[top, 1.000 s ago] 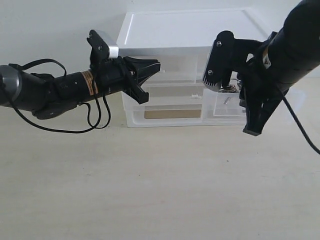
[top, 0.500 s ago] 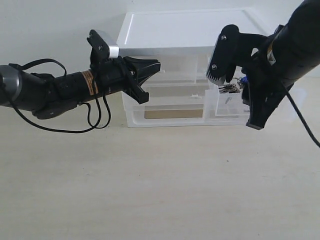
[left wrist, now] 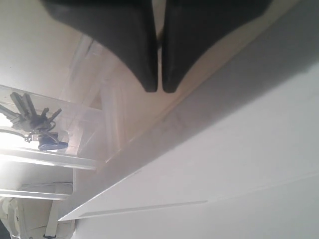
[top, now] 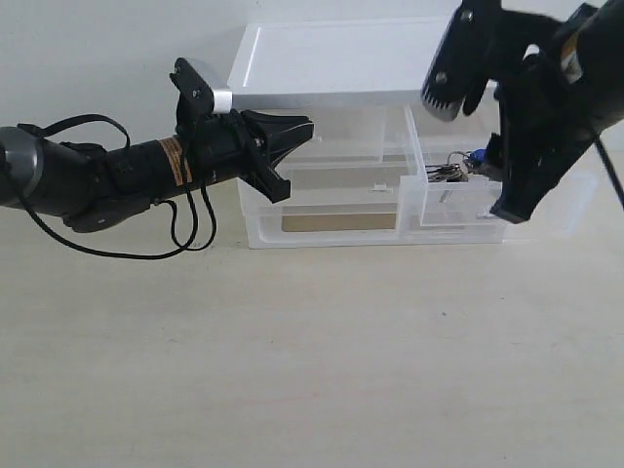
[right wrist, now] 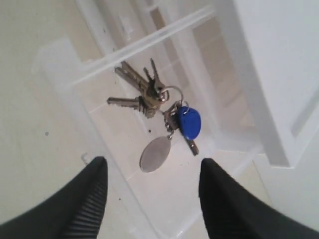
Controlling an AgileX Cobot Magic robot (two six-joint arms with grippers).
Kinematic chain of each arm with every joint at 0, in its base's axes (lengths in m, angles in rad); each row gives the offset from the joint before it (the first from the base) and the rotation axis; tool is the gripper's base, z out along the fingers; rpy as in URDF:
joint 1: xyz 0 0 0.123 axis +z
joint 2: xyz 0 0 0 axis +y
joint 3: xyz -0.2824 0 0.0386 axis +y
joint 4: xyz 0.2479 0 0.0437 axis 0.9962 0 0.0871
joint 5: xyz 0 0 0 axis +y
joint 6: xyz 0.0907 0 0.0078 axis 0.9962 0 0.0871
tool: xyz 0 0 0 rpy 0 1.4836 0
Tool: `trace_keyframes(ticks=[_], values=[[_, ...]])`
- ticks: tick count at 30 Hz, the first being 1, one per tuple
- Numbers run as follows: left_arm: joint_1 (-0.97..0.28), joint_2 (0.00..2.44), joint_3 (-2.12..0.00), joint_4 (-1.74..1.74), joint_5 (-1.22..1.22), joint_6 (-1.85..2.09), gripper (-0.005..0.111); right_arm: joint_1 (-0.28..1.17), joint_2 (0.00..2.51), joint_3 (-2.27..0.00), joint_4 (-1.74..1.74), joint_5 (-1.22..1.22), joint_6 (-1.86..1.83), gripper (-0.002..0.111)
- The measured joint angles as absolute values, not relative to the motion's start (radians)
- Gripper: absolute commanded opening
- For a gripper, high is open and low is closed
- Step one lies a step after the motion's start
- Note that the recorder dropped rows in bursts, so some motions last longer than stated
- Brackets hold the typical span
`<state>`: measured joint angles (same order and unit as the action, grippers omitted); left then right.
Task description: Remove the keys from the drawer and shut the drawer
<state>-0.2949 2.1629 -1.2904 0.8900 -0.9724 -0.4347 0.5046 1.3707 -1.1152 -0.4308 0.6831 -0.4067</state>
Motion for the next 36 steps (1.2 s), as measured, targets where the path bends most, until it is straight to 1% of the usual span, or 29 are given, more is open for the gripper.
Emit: trace_keyframes(ticks=[2,5,9,13,16,21,26,28,32,36], values=[[-0.295,2.163,-1.29,0.89,-0.972,-0.435,0.004,0.505,1.324,-1.115,-0.373,0.658,-0.392,0.05],[-0.295,2.163,-1.29,0.89,-0.972,-0.435,0.004,0.505,1.28,-1.132,-0.331,0.599,-0.247,0.05],[-0.295,2.163,-1.29,0.89,-0.968,-0.435,0.004,0.505,1.284,-1.259,-0.329,0.645,-0.022,0.05],[-0.295,2.161,-1.29,0.89,-0.964,-0.435,0.004,0.502,1.372,-1.446,-0.329,0.846,0.077,0.05],[-0.295,2.161,-1.29,0.89,-0.964,-0.435,0.004,0.501,1.459,-1.54,-0.329,0.967,0.093,0.05],[-0.297,2.161,-1.29,0.89,-0.962,-0.435,0.004,0.444,1.608,-1.615,-0.261,1.043,0.084,0.05],[-0.297,2.161,-1.29,0.89,-0.962,-0.435,0.004,0.318,1.736,-1.663,-0.055,1.084,-0.029,0.051],[-0.297,2.161,-1.29,0.89,-0.962,-0.435,0.004,0.304,1.77,-1.663,-0.026,1.084,-0.078,0.058],[-0.297,2.161,-1.29,0.89,-0.962,-0.435,0.004,0.305,1.817,-1.663,-0.022,1.073,-0.139,0.08],[-0.297,2.161,-1.29,0.89,-0.962,-0.435,0.004,0.305,1.844,-1.665,-0.043,1.026,-0.187,0.082]])
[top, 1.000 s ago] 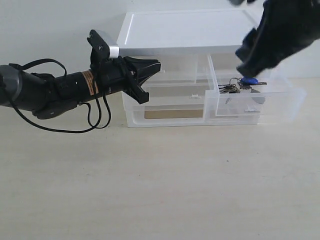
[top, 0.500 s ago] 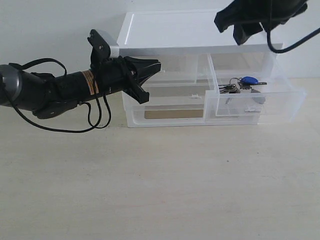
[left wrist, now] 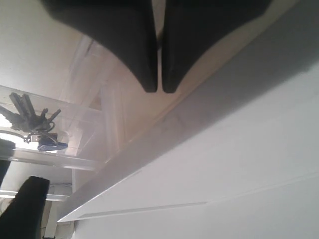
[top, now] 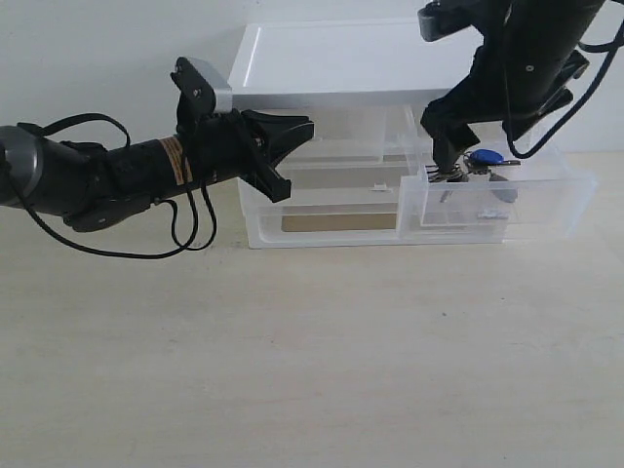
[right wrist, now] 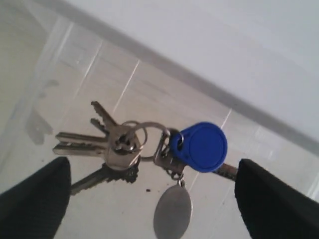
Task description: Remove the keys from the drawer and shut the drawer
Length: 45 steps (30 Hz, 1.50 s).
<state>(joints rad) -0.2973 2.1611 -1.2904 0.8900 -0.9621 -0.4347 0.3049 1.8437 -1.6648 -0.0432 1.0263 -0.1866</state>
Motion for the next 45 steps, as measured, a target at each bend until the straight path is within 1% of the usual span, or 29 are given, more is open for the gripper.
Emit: trace_keyframes(ticks=[4,10,19,26,40,42,43,45], values=[[-0.297,2.161,-1.29,0.89,-0.962,-0.435,0.004,0.305,1.846,-1.665,-0.043,0.965,-0.289,0.082],[-0.297,2.161,-1.29,0.89,-0.962,-0.435,0.004,0.304,1.851,-1.667,-0.039,0.998,-0.579,0.082],[-0.297,2.161,-1.29,0.89,-0.961,-0.435,0.004,0.304,1.854,-1.667,-0.043,1.018,-0.858,0.082],[-0.297,2.161,-1.29,0.89,-0.961,-0.435,0.004,0.302,1.878,-1.667,-0.043,1.019,-0.964,0.082],[-0.297,2.161,-1.29,0.89,-0.958,-0.435,0.004,0.308,1.896,-1.667,-0.094,1.023,-0.995,0.082],[-0.297,2.161,-1.29,0.89,-0.958,-0.435,0.004,0.308,1.903,-1.667,-0.099,1.024,-0.997,0.077],[-0.297,2.161,-1.29,0.89,-0.958,-0.435,0.004,0.308,1.908,-1.667,-0.1,1.027,-0.999,0.071],[-0.297,2.161,-1.29,0.89,-0.958,-0.435,0.004,0.308,1.915,-1.667,-0.105,1.016,-0.999,0.054]])
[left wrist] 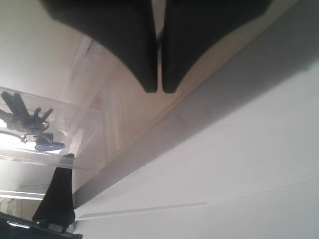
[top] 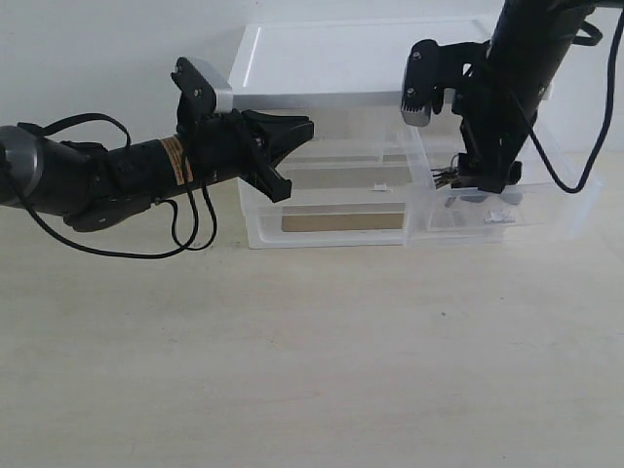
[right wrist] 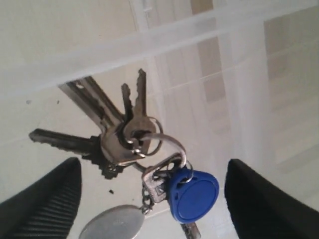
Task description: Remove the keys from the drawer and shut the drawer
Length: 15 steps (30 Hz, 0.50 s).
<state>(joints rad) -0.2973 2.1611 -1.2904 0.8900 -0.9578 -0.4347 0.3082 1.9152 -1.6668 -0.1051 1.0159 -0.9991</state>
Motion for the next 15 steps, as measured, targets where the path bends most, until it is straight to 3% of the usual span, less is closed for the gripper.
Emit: trace_keyframes(ticks=[5,15], values=[[-0.298,2.161,-1.29,0.89,-0.958,-0.435,0.004,0.308,1.935,-1.673,-0.128,0.928,-1.001,0.001],[-0.298,2.161,-1.29,0.89,-0.958,-0.431,0.004,0.308,1.936,-1.673,-0.139,0.908,-0.979,0.0]])
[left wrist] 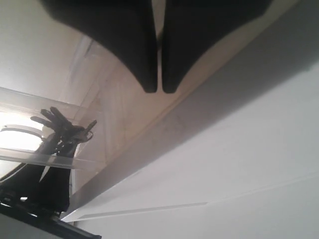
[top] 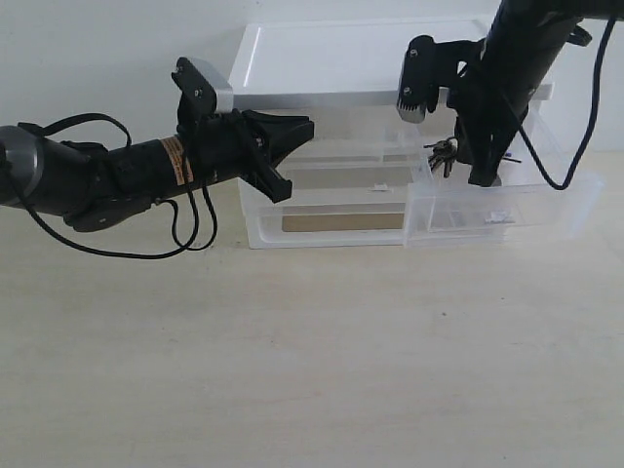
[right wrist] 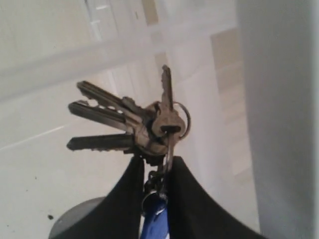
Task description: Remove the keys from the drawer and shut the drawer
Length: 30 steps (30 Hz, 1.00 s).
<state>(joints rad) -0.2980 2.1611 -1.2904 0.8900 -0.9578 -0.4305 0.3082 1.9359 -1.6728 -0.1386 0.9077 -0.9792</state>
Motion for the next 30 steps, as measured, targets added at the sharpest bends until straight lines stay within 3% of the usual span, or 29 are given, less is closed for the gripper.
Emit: trace_keyframes(ticks=[25,30], values=[[-0.298,2.161,-1.29,0.888,-0.954,-0.425,0.004,0.303,1.62,-1.673,0.028,0.961,-0.982,0.0],[-0.298,2.101,-1.296,0.996,-0.85,-0.519,0.004,0.303,1.541,-1.673,0.123,0.961,-0.982,0.0]])
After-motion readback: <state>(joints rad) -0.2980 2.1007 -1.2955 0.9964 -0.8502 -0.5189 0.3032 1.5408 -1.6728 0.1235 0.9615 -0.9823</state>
